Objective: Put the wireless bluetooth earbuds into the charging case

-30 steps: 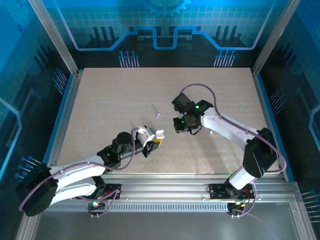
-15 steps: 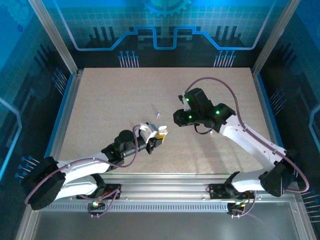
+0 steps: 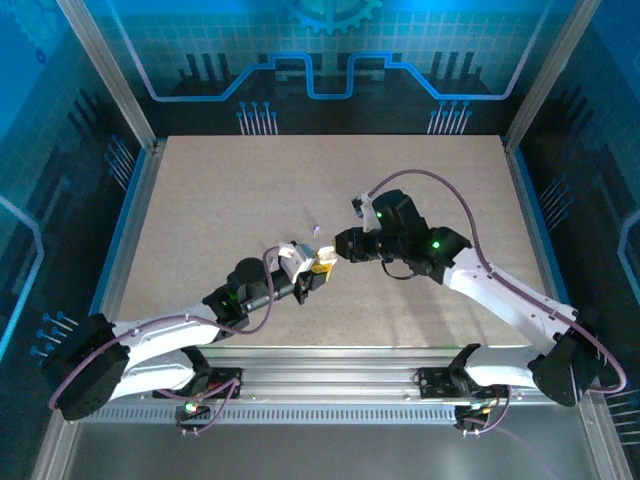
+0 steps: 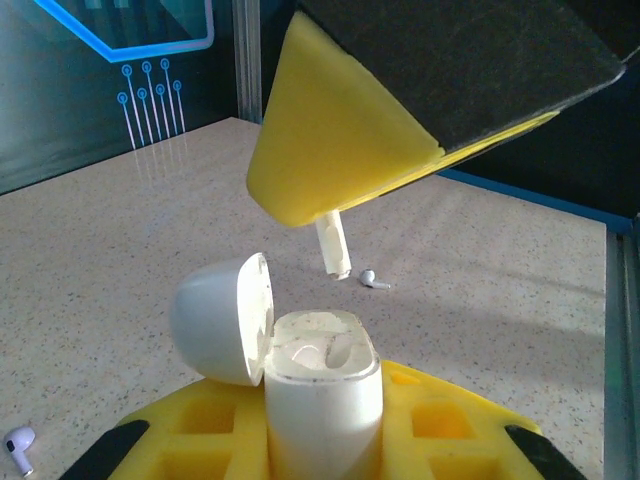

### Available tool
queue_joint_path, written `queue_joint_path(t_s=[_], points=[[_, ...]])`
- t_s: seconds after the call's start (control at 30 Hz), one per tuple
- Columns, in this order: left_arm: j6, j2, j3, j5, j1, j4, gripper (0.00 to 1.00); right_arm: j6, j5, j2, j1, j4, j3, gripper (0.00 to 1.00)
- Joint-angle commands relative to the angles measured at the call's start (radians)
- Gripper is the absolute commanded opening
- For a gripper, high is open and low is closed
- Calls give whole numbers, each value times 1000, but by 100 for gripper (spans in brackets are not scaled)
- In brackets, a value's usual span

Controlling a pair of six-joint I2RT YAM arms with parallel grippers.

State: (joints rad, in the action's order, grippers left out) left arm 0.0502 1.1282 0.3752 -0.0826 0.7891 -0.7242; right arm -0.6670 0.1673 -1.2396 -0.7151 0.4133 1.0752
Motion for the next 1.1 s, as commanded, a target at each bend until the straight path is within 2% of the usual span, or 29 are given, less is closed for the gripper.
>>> queue_joint_path(t_s=[0.0, 1.07], points=[[-10, -26, 22, -11, -2, -37, 17, -14, 42, 22, -24, -84, -10, 18], [-10, -105, 9, 14, -1, -53, 17, 33, 170, -1, -47, -113, -45, 18]])
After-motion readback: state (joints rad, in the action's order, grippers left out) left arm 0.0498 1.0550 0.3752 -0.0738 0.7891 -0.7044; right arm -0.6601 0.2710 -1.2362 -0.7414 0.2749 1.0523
